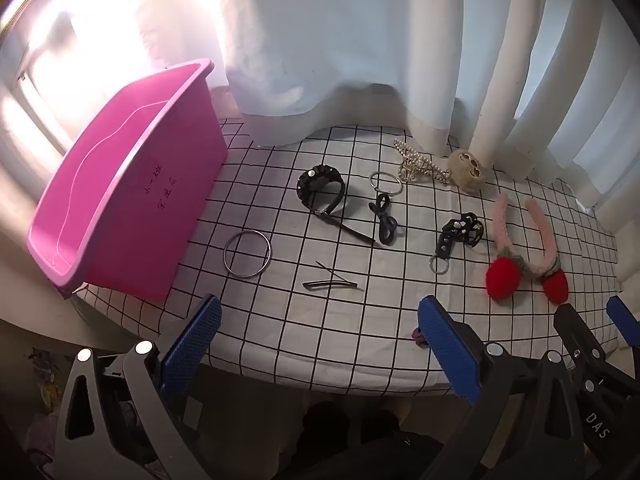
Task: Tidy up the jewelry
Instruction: 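Move left tool toward silver ring while right tool reaches toward dark hair tie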
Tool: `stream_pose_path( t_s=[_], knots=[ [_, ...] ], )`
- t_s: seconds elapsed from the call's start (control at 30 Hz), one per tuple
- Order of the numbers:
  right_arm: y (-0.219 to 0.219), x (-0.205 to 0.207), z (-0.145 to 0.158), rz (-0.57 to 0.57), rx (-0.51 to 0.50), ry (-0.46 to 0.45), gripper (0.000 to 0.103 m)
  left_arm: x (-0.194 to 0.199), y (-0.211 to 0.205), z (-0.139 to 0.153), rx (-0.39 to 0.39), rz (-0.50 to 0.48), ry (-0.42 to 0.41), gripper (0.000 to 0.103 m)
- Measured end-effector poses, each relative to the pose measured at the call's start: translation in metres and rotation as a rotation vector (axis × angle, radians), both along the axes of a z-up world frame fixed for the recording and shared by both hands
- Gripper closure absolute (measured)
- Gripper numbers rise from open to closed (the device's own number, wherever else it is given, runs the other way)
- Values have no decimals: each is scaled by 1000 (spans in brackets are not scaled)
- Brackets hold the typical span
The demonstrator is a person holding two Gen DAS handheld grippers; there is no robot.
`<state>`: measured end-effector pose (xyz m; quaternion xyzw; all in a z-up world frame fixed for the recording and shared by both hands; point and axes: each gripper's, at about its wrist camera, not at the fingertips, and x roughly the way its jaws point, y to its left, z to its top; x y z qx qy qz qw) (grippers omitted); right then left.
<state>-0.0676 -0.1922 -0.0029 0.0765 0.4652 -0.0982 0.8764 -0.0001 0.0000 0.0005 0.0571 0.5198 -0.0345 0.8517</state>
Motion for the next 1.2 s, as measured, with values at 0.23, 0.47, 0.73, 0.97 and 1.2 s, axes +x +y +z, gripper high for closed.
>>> stream_pose_path(
  t_s=[0.23,0.47,0.73,0.97,1.2],
  knots=[
    [0,-1,0,-2,6,-1,9,-2,0,1,-4,-2,-4,6],
    [2,0,-1,0,21,10,9,-2,-2,0,-6,-6,6,6],
    [-3,-3,0,-2,25,0,9,-4,-5,-3,-8,-18,13,6],
    [-7,-5,-2,-8,31,1,9,-7,-7,-7,-20,-32,32,6],
    [-17,-11,-13,-29,68,9,9,-6,2,-17,-34,-13,22,6]
  ],
)
